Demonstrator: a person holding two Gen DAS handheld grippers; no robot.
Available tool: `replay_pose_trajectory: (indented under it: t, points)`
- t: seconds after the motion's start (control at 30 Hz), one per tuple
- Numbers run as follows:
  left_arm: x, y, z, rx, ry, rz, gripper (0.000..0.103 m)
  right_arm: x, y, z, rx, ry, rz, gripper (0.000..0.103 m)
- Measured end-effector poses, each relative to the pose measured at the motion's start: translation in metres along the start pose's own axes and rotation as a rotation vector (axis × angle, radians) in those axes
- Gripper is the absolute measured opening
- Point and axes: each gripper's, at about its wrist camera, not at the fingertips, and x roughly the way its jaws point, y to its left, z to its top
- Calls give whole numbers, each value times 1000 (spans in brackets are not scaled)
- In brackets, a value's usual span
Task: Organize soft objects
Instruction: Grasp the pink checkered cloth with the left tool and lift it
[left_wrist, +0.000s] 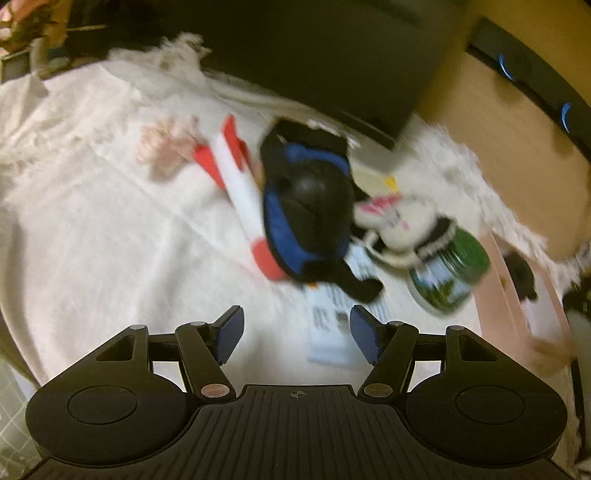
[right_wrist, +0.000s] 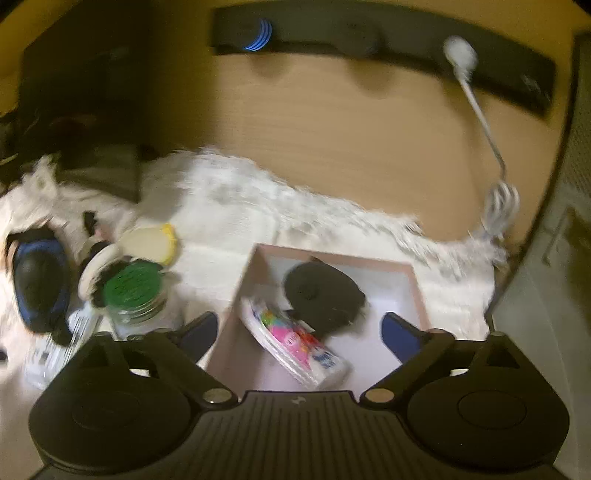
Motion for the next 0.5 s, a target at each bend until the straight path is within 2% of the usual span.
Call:
replay_pose_trajectory:
  t: [0.13,0.23,0.3,0.4,0.5]
  points:
    - [0,27,31,19,-103,44,68,-4,17,-5,-53,19,64,101]
    - [4,62,67,-41,-178,118,68,-9,27,-10,-71,26,95,101]
    - [19,85,94,-75,-185,135,68,-13,36,-14,-96,20,92,101]
    - [52,118,126,-156,-156,158,68,-18,50,-21,-117,36,101,101]
    - [80,136,141,-227,-129,152,68,-18,63,-24,-136,66,133,101]
